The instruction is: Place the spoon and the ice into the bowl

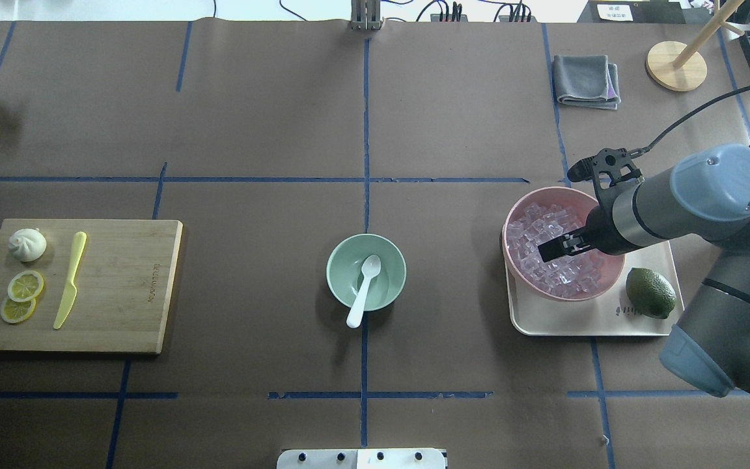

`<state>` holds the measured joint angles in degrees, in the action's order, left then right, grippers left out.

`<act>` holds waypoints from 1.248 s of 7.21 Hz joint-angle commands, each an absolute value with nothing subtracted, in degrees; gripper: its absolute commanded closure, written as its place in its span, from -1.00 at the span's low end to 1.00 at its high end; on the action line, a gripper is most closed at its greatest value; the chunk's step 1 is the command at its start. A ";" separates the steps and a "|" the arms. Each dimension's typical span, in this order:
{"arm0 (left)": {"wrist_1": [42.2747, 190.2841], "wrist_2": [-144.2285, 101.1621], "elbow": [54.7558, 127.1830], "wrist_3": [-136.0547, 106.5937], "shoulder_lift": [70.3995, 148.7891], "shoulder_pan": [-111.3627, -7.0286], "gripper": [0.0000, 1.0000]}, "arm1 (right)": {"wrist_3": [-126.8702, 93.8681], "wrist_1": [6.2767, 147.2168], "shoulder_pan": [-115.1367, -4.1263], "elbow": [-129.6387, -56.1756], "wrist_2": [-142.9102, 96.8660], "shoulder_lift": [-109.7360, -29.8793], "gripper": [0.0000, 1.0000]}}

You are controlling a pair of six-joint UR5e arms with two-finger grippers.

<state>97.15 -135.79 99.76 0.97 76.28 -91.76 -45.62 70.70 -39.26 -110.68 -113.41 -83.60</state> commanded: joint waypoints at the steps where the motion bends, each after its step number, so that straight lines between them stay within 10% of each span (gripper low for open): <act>1: 97.12 -135.79 99.76 0.97 76.20 -91.76 -1.00 | -45.27 70.75 -38.67 -110.13 -113.73 -83.41 -0.26; 2: 97.12 -135.79 99.76 0.97 76.20 -91.76 -1.00 | -45.18 70.66 -38.67 -110.30 -113.99 -83.32 0.35; 9: 97.12 -135.79 99.76 0.97 76.20 -91.76 -1.00 | -54.58 72.15 -40.17 -110.92 -113.29 -78.69 1.00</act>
